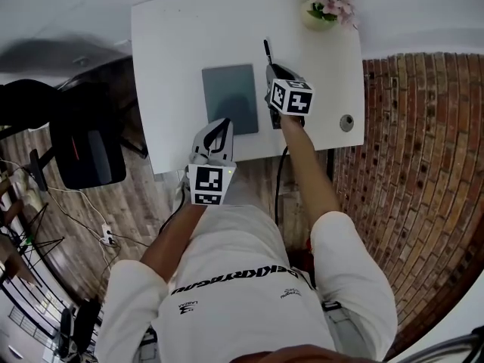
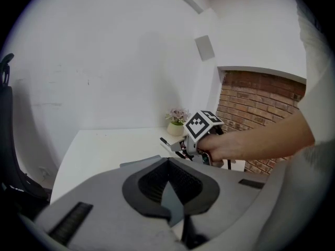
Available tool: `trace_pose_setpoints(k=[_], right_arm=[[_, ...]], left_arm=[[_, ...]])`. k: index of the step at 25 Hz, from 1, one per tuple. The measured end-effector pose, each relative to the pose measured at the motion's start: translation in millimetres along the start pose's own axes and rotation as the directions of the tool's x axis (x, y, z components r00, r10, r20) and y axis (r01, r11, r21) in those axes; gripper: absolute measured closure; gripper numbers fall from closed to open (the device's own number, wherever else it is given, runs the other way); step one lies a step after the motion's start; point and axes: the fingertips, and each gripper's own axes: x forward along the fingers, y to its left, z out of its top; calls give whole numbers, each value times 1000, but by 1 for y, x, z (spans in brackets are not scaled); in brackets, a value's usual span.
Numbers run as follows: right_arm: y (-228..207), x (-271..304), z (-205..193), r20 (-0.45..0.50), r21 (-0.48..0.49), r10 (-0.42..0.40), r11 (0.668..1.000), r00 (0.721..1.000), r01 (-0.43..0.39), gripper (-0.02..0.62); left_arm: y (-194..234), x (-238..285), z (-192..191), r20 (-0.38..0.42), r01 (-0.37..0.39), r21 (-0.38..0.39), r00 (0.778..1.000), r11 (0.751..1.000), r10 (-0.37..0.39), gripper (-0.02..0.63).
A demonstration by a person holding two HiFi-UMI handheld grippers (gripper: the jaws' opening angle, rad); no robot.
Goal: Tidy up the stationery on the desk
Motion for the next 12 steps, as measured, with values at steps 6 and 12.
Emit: trace_pose_setpoints(k=[6,12], right_arm=[[12,-20,-27,-11,53,9,999,1000,-8,552],[20,-29,-62,-53,118,15,993,999,-8,552]], left_arm=[[1,-10,5,8,-6,-11,1000,1000,6,608],[-3,-20,10,16,-2,-8,1000,1000,2,608]])
